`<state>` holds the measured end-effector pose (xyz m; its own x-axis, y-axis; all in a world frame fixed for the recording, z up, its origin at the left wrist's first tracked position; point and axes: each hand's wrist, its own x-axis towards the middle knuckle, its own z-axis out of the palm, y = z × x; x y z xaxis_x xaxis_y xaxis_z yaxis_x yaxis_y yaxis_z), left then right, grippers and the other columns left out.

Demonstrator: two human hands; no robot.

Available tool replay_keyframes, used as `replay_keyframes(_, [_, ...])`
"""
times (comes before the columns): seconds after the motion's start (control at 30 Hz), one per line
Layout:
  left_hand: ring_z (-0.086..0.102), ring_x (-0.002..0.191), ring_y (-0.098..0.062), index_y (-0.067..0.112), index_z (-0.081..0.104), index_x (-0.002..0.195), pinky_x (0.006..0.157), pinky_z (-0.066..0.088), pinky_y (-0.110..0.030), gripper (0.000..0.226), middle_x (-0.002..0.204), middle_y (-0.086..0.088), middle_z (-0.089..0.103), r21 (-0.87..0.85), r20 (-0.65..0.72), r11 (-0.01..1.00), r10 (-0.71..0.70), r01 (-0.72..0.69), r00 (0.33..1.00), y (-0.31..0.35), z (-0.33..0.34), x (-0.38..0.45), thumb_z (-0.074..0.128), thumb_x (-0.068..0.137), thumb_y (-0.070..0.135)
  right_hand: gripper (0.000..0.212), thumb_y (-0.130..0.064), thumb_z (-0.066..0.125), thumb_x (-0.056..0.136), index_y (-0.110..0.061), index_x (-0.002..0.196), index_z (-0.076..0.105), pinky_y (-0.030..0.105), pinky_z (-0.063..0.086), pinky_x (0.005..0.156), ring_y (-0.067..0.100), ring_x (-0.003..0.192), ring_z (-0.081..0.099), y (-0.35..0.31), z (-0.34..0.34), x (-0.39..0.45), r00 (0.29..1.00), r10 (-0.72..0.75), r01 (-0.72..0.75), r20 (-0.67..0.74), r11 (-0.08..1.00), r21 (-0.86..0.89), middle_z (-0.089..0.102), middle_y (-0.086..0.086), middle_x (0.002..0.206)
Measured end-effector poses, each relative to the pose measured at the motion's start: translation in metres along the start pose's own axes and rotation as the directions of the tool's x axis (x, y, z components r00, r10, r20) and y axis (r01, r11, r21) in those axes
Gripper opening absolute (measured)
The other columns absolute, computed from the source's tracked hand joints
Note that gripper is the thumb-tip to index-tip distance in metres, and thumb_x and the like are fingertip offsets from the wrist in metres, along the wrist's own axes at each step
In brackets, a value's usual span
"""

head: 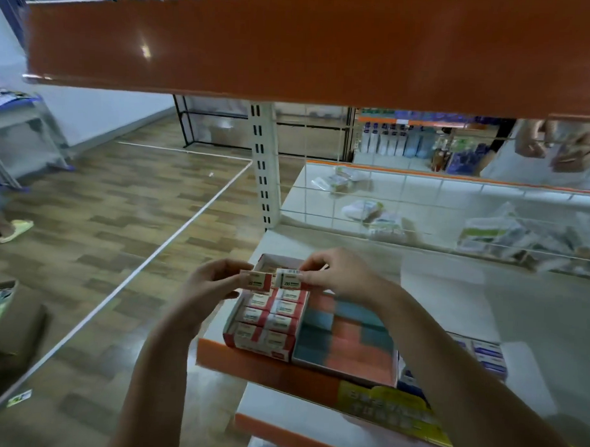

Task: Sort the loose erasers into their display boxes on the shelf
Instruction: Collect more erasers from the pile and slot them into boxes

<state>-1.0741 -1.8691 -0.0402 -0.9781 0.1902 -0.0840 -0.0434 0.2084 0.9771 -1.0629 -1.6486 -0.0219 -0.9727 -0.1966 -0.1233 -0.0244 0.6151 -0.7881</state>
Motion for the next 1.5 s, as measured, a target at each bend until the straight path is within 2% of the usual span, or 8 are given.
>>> replay_keyframes(0.13, [0.065,0.084,-0.011,0.013,0.069,0.098,0.068,0.047,-0.020,0.015,0.090,-0.001,0.073,0.014,-0.056,1.000,-0.020,0.020,0.998,-0.011,-0.012,0.006,0.066,0.084,0.014,0.013,-0.020,0.061,0.089,-0.014,0.100,0.065,0.026,0.055,0.078,0.011,0.086,0.065,-0.005,0.012,0.020,0.998,0.033,-0.035,0.052,0.999,0.031,0.068,0.000,0.098])
replay_keyframes(0.37, [0.064,0.083,-0.012,0.015,0.069,0.094,0.067,0.045,-0.021,0.011,0.091,-0.004,0.072,-0.028,-0.074,1.000,-0.004,0.002,0.997,-0.016,-0.021,0.008,0.066,0.084,0.014,0.016,-0.025,0.061,0.088,-0.020,0.102,0.066,0.023,0.047,0.078,0.009,0.093,0.057,-0.007,0.033,0.046,0.999,0.028,-0.025,0.021,0.988,-0.152,0.065,-0.004,0.104])
replay_keyframes(0.6, [0.062,0.081,-0.013,0.012,0.070,0.095,0.067,0.045,-0.023,0.012,0.086,-0.002,0.072,-0.039,-0.073,0.999,-0.006,0.003,0.997,-0.018,-0.027,0.006,0.065,0.084,0.013,0.013,-0.022,0.059,0.089,-0.020,0.099,0.065,0.019,0.044,0.066,0.006,0.084,0.056,-0.003,0.045,0.051,0.999,0.040,-0.041,-0.010,0.985,-0.169,0.061,-0.007,0.095])
replay_keyframes(0.77, [0.064,0.080,-0.011,0.015,0.071,0.092,0.068,0.045,-0.024,0.010,0.084,0.001,0.073,-0.046,-0.067,0.999,-0.004,0.001,0.998,-0.020,-0.028,0.004,0.067,0.082,0.016,0.016,-0.024,0.058,0.089,-0.016,0.100,0.067,0.018,0.043,0.064,0.007,0.084,0.056,-0.003,0.043,0.052,0.999,0.034,-0.035,-0.006,0.965,-0.258,0.065,-0.002,0.103])
replay_keyframes(1.03, [0.067,0.080,-0.011,0.008,0.071,0.094,0.069,0.053,-0.019,0.016,0.086,-0.004,0.073,-0.084,-0.043,0.996,-0.018,0.014,0.999,-0.025,-0.030,0.006,0.068,0.080,0.014,0.023,-0.022,0.055,0.090,-0.013,0.105,0.070,0.027,0.051,0.078,0.014,0.094,0.061,-0.005,0.049,0.056,0.998,0.048,-0.026,0.047,0.922,-0.386,0.067,0.003,0.107])
replay_keyframes(1.17, [0.066,0.084,-0.016,0.008,0.070,0.094,0.078,0.054,-0.028,0.015,0.089,-0.009,0.072,-0.063,-0.022,0.998,-0.025,0.023,0.999,-0.027,-0.028,0.009,0.068,0.081,0.012,0.022,-0.020,0.056,0.089,-0.014,0.105,0.070,0.029,0.051,0.082,0.014,0.096,0.060,-0.004,0.051,0.055,1.000,0.013,-0.008,0.011,0.923,-0.385,0.066,0.001,0.109])
replay_keyframes(1.37, [0.066,0.081,-0.014,0.013,0.069,0.089,0.065,0.054,-0.017,0.008,0.086,-0.006,0.070,0.093,0.034,0.995,0.040,-0.043,0.999,-0.007,-0.014,0.025,0.067,0.082,0.008,0.016,-0.017,0.058,0.088,-0.016,0.101,0.067,0.027,0.050,0.079,0.012,0.090,0.057,0.001,0.045,0.049,0.988,-0.070,0.018,-0.135,0.936,-0.352,0.062,0.000,0.104])
replay_keyframes(1.5, [0.067,0.079,-0.013,0.019,0.069,0.085,0.069,0.056,-0.020,0.011,0.087,0.000,0.070,0.263,0.112,0.959,0.079,-0.106,0.991,0.005,0.004,0.044,0.068,0.082,0.008,0.017,-0.015,0.055,0.090,-0.013,0.101,0.067,0.024,0.046,0.075,0.014,0.088,0.056,0.012,0.024,0.043,0.961,-0.091,-0.022,-0.263,0.917,-0.398,0.057,0.001,0.103])
